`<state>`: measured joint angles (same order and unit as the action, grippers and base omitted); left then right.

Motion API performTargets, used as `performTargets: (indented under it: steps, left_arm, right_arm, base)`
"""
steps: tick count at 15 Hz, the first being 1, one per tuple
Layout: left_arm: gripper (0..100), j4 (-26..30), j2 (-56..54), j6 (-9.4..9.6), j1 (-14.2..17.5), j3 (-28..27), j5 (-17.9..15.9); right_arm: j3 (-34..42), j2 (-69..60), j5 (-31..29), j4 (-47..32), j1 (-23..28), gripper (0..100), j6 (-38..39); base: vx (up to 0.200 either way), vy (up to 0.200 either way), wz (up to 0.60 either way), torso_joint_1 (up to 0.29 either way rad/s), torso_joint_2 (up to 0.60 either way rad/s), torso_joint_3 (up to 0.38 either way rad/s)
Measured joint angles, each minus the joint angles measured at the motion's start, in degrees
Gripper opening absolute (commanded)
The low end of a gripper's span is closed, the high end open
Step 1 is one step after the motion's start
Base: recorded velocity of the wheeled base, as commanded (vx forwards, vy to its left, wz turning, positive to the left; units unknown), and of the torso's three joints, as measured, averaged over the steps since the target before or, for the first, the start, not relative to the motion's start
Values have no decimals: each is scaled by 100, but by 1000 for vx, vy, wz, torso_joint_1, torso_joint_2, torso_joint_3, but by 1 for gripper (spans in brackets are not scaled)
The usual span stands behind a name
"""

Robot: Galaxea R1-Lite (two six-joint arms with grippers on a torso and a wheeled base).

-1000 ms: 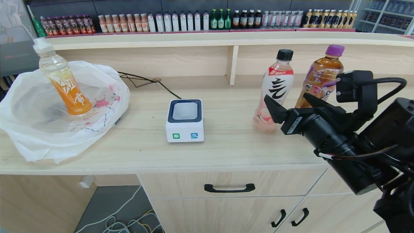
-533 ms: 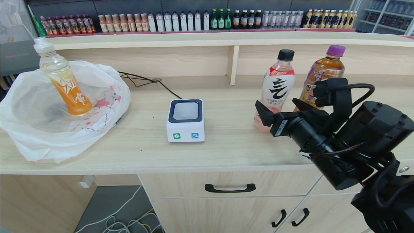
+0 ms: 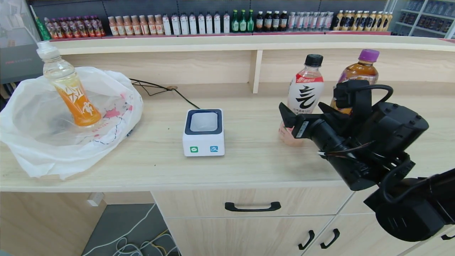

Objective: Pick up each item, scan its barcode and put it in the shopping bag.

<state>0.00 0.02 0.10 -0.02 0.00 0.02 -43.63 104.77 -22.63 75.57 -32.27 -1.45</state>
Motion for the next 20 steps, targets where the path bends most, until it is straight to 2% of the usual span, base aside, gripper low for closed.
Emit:
performTargets:
  steps: [13,19,20]
  left_arm:
    - [100,0,0,0,2,0,-2]
    - [100,0,0,0,0,0,-2]
    - [100,0,0,0,0,0,-2]
  right_arm:
    - [-647,444,40,-44,85,100,-11]
    - [-692,499,44,-39,74,100,-11]
    - [-695,502,44,-38,82,0,-11]
  base:
    - [0,0,0,0,0,0]
    - [0,0,0,0,0,0]
    - [0,0,0,0,0,0]
